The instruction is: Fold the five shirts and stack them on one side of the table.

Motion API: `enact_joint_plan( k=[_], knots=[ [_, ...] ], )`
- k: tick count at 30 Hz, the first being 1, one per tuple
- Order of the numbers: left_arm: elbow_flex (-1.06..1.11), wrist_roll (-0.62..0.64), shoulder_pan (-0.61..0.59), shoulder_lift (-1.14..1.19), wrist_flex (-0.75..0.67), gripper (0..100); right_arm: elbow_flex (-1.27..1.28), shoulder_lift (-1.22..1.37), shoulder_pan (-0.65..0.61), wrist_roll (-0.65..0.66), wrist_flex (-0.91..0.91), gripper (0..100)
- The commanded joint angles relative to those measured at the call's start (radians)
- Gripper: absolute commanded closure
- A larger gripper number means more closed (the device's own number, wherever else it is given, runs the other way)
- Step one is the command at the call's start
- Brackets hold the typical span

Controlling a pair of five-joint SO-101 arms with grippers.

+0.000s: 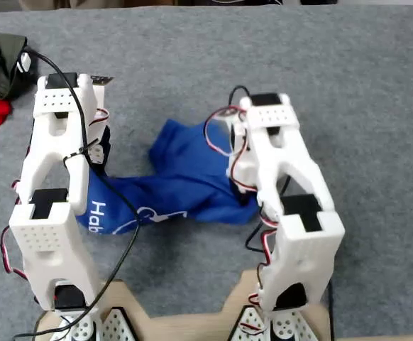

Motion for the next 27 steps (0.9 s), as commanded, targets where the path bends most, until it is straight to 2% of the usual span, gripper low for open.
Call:
enact_joint_plan(
  k=[1,5,7,11,14,17,21,27],
  knots=[
    [-0.006,-0.006,-0.011,-0.058,0.012,98,0.045,-0.111,0.005,0.069,-0.021,99.2],
    [-0.014,-0.006,-0.041,-0.064,0.012,98,0.036,-0.226,-0.005,0.169,-0.008,98.8],
    [-0.012,-0.006,-0.057,-0.064,0.012,98,0.002,-0.298,-0.027,0.203,0.021,95.5],
    [-0.014,-0.006,-0.081,-0.064,0.012,98,-0.124,-0.406,-0.031,0.176,0.040,83.5],
    [-0.014,-0.006,-0.095,-0.064,0.012,98,-0.220,-0.397,-0.027,0.107,-0.037,77.1],
    [-0.014,-0.006,-0.104,-0.064,0.012,98,-0.278,-0.318,-0.035,0.072,-0.127,76.8],
    [-0.014,-0.006,-0.140,-0.064,0.012,98,-0.407,-0.176,-0.068,0.028,-0.123,76.8],
    [-0.014,-0.006,-0.186,-0.064,0.012,98,-0.605,0.177,-0.104,-0.046,-0.207,76.8]
  ],
)
